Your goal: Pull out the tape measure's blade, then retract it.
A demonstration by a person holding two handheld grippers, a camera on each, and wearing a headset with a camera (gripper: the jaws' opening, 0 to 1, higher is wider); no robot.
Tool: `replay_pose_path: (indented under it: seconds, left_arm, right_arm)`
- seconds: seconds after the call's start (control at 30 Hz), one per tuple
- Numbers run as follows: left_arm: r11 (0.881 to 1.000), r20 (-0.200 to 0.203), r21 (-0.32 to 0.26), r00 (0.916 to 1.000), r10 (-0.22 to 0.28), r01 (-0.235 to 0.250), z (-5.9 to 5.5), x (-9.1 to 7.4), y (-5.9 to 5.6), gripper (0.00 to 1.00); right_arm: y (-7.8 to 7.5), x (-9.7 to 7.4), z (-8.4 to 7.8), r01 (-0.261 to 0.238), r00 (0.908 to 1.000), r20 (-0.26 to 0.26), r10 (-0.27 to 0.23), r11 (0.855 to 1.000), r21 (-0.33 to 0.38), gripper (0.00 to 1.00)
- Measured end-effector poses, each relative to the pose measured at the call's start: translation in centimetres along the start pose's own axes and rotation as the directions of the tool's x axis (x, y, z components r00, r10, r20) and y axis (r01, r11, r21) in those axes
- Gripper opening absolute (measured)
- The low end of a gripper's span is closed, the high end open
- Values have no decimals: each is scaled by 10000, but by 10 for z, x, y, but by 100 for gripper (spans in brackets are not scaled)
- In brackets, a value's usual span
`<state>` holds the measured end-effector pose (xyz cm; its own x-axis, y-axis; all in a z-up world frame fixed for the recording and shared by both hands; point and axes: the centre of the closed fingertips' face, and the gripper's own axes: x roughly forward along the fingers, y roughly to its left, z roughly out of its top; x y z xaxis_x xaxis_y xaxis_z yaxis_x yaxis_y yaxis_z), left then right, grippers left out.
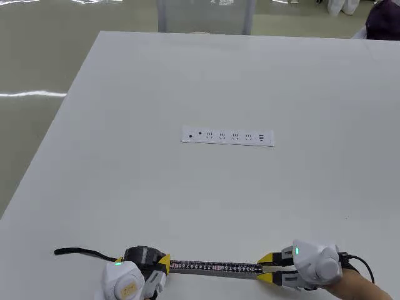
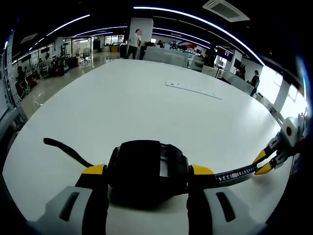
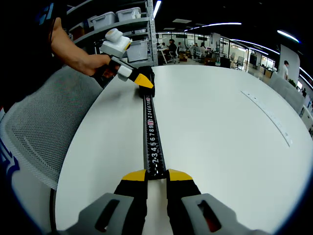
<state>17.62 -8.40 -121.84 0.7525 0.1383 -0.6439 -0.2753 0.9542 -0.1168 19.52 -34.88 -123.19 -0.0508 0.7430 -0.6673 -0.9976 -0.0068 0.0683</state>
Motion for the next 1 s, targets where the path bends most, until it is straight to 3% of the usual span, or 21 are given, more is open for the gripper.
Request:
replay_pose_path:
  seconds: [1.0]
  left_arm:
    - [9998, -84, -109, 9998, -175, 174, 0, 0, 0, 61]
  right_arm:
    - [-3, 3, 14, -64, 9999, -81, 62, 9997, -250, 12]
